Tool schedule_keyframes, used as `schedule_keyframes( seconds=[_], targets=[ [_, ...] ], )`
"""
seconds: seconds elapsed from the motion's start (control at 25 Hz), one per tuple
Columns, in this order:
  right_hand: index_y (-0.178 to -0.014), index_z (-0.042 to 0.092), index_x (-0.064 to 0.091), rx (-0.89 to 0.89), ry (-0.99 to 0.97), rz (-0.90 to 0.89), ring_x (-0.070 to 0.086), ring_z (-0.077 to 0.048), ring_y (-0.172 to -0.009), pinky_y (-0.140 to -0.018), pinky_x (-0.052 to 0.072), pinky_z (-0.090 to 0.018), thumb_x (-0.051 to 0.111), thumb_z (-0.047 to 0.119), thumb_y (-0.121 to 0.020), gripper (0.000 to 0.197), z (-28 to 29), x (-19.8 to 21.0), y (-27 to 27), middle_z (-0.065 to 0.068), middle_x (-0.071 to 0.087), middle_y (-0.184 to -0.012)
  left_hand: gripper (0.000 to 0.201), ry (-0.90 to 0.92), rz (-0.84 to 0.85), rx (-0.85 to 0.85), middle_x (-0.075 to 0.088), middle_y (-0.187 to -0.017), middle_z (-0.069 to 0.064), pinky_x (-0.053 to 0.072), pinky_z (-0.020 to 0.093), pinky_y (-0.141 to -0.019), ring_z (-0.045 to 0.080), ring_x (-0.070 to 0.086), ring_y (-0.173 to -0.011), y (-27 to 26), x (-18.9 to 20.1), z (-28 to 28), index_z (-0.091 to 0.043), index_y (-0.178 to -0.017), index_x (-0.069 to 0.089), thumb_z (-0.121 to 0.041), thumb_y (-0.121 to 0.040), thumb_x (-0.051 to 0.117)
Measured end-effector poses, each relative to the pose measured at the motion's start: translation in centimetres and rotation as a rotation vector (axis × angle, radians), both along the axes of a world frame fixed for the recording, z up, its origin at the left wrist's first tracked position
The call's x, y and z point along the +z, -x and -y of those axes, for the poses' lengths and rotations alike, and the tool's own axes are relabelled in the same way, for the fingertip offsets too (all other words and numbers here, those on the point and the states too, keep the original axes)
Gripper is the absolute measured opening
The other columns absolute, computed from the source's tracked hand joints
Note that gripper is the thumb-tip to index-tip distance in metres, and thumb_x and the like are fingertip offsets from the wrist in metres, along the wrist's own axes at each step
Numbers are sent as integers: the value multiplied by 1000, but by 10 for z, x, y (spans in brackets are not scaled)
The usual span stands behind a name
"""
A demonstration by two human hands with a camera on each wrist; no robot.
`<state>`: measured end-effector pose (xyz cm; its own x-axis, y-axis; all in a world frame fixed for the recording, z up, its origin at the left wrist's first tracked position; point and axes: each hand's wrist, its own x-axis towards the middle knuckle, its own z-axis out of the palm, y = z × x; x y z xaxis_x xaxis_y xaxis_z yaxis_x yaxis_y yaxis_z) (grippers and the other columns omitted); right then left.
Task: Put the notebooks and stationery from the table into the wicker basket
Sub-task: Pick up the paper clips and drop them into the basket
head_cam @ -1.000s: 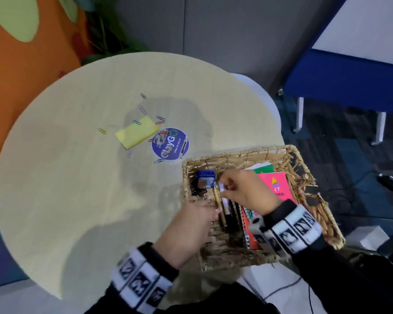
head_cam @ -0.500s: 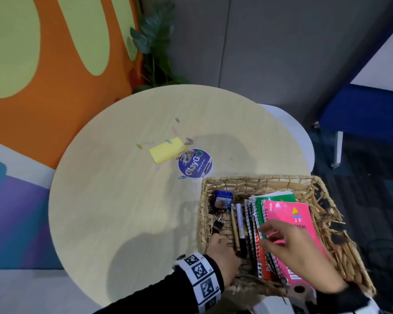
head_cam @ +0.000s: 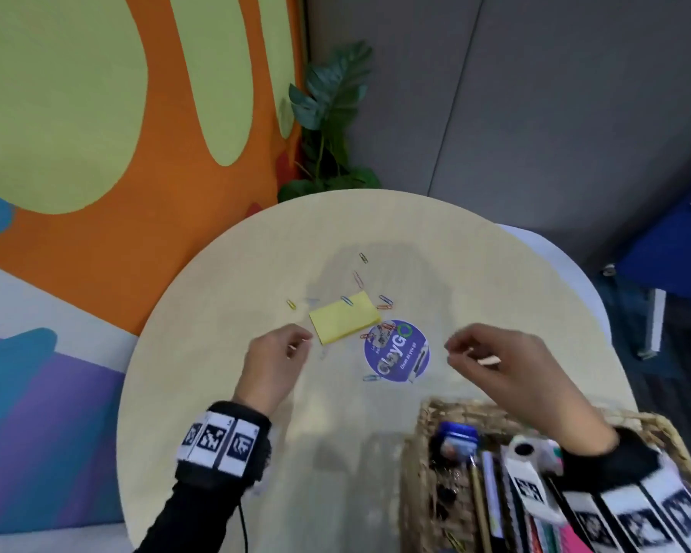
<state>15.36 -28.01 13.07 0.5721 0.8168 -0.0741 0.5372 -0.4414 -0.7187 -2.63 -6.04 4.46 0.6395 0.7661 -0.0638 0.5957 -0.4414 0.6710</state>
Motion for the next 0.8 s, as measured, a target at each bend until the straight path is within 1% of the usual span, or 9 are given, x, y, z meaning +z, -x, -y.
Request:
schedule_keyframes(
  seconds=[0.04, 0.08, 0.12, 0.24, 0.36, 0.48, 0.64, 0.72, 0.8],
  targets=[
    [-82, 14, 69, 46, 5, 34, 65, -8, -75, -63, 49, -11, 68, 13, -82, 2, -35, -6, -7, 6, 70, -72, 17, 8, -43, 66, 75, -96, 4, 45, 16, -73, 15, 64, -77, -3, -13, -27, -12, -102, 72, -14, -89, 61],
    [-82, 14, 69, 101, 26, 68, 64, -9, -69, -64, 48, -14, 67, 13, -82, 2, -69, -16, -13, 6, 69, -72, 18, 32, -85, 111, 75, -99, 7, 47, 22, -78, 20, 66, -83, -7, -26, -50, -11, -103, 71, -14, -89, 60],
    [-83, 13, 69, 153, 58, 92, 63, -9, -68, -66, 47, -18, 65, 12, -82, 3, -100, -28, -18, 4, 69, -75, 19, 58, -121, 138, 75, -102, 8, 48, 26, -82, 23, 67, -89, -13, -39, -67, -10, -103, 71, -14, -89, 59],
    [-90, 10, 69, 227, 198, 145, 65, -22, -85, -77, 48, -29, 59, 13, -84, 12, -190, -81, -27, -5, 73, -91, 19, 110, -173, 187, 73, -106, 9, 48, 29, -87, 25, 66, -98, -35, -68, -104, -9, -102, 71, -14, -89, 58],
    [-99, 7, 67, 294, 327, 171, 63, -29, -99, -84, 48, -33, 55, 12, -87, 18, -252, -133, -26, -12, 71, -104, 19, 139, -170, 236, 74, -104, 10, 50, 31, -85, 27, 66, -99, -54, -84, -125, -8, -99, 72, -15, -88, 58],
    [-103, 3, 64, 333, 418, 196, 60, -32, -103, -84, 47, -35, 52, 12, -89, 20, -293, -164, -21, -17, 65, -110, 19, 148, -198, 271, 74, -101, 9, 49, 31, -83, 26, 65, -100, -66, -90, -136, -9, -98, 72, -19, -89, 59],
    [-103, -3, 62, 356, 507, 268, 60, -35, -101, -83, 49, -37, 49, 17, -92, 25, -322, -184, -16, -21, 62, -110, 18, 166, -213, 292, 74, -100, 7, 49, 31, -84, 24, 65, -99, -70, -96, -141, -10, -99, 72, -21, -88, 61],
    [-101, -3, 62, 350, 542, 264, 61, -37, -100, -81, 49, -37, 50, 16, -92, 24, -329, -191, -19, -22, 63, -109, 18, 138, -193, 224, 73, -103, 7, 51, 33, -88, 24, 66, -99, -70, -99, -142, -10, -101, 71, -15, -88, 60],
    [-101, -3, 61, 363, 574, 265, 60, -38, -100, -79, 49, -36, 50, 14, -92, 22, -330, -195, -21, -22, 63, -109, 21, 95, -198, 74, 70, -107, 8, 52, 35, -90, 24, 65, -101, -69, -102, -145, -10, -106, 69, -8, -87, 60]
  ],
)
